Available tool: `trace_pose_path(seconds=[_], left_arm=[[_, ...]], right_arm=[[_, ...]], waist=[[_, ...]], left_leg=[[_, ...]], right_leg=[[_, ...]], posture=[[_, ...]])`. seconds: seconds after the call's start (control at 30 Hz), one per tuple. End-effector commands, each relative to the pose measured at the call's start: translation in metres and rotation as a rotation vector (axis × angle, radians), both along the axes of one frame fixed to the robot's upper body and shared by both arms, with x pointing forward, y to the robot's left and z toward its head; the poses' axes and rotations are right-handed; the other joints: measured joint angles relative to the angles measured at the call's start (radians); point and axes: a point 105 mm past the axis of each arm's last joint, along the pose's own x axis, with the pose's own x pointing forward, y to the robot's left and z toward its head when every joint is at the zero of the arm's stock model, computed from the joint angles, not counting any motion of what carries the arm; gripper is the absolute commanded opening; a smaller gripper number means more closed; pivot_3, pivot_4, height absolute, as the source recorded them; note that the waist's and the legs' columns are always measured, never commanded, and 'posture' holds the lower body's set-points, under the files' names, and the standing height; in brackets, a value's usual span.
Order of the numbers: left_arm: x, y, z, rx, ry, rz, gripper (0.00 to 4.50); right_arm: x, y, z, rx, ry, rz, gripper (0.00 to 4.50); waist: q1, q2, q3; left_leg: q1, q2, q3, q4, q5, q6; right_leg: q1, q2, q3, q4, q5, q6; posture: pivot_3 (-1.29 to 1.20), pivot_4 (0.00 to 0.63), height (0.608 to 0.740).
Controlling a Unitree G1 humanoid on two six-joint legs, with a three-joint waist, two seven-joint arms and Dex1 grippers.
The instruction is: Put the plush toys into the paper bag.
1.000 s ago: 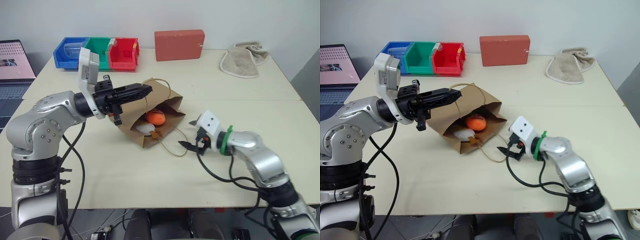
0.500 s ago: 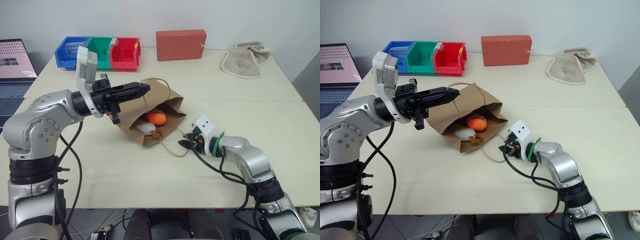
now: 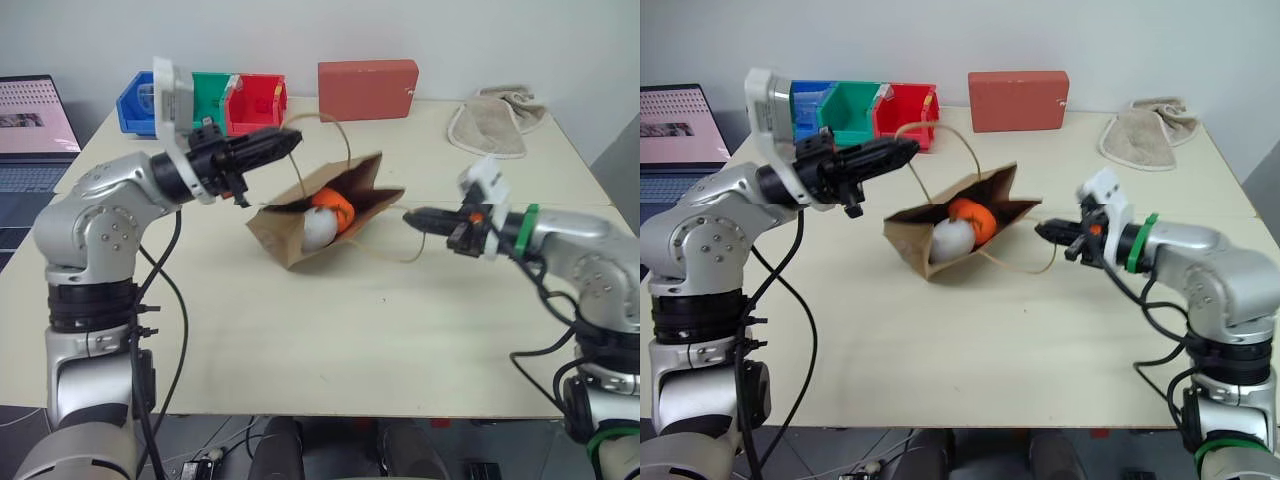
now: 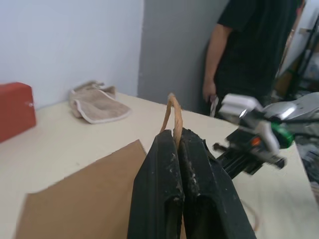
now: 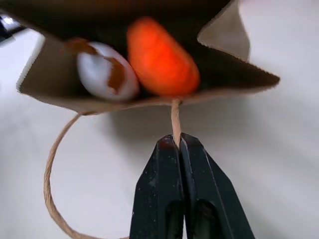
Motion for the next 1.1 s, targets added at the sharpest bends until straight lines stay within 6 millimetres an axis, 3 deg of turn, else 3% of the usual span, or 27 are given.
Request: trace_pose_path(seconds=[0.03, 0.13, 0.47, 0.67, 0.73, 0.87, 1.1], left_arm=[[0.004, -0.005, 0.007, 0.007, -0.043, -0.005, 0.0], [0.012, -0.015, 0.004, 0.025, -0.041, -0.04, 0.0], [0.027, -0.02, 0.001, -0.004, -0.013, -0.049, 0.0], [0.022, -0.021, -0.003, 0.018, -0.015, -0.066, 0.0], [0.025, -0.019, -0.005, 0.02, 0.001, -0.04, 0.0], [0.022, -0.011, -0.004, 0.038, -0.005, -0.032, 0.89], [0.021, 0.027, -0.012, 0.109, -0.014, 0.078, 3.12]], right_arm=[[-0.007, -0.002, 0.019, 0.037, -0.004, 0.027, 0.08], [-0.006, -0.006, 0.034, 0.061, 0.008, 0.026, 0.08], [0.011, -0.002, 0.053, 0.164, 0.031, -0.027, 0.08], [0.02, -0.004, 0.051, 0.165, 0.053, -0.066, 0.08], [0.021, -0.004, 0.055, 0.174, 0.03, -0.069, 0.45], [0.021, -0.004, 0.066, 0.176, -0.007, -0.071, 1.62], [-0.004, -0.016, 0.081, 0.103, -0.104, 0.025, 4.21]], waist=[[-0.001, 0.0, 0.0], [-0.002, 0.001, 0.001], [-0.006, 0.002, 0.001], [-0.005, 0.002, 0.001], [-0.005, 0.002, 0.001], [-0.007, 0.002, 0.001], [-0.007, 0.003, 0.001]], left_leg=[[0.0, 0.0, 0.0, 0.0, 0.0, 0.0], [-0.002, 0.0, 0.001, 0.0, 0.0, 0.0], [-0.004, 0.0, 0.0, 0.0, 0.0, 0.0], [-0.005, 0.0, -0.001, -0.001, 0.0, 0.0], [-0.005, 0.0, -0.001, -0.001, 0.0, 0.0], [-0.005, 0.0, -0.001, -0.001, 0.0, 0.0], [-0.005, 0.0, -0.001, -0.001, 0.0, 0.0]], right_leg=[[0.0, 0.0, 0.0, 0.0, 0.0, 0.0], [-0.002, 0.0, 0.0, 0.0, 0.0, 0.0], [-0.004, 0.0, 0.0, 0.0, 0.0, 0.0], [-0.004, 0.0, -0.001, 0.0, 0.0, 0.0], [-0.004, 0.0, -0.001, 0.0, 0.0, 0.0], [-0.004, 0.0, -0.001, 0.0, 0.0, 0.0], [-0.004, 0.0, -0.001, -0.001, 0.0, 0.0]], posture=[[0.0, 0.15, 0.74], [0.0, 0.15, 0.74], [0.0, 0.15, 0.74], [0.0, 0.15, 0.74], [0.0, 0.15, 0.74], [0.0, 0.15, 0.74], [0.0, 0.15, 0.74]])
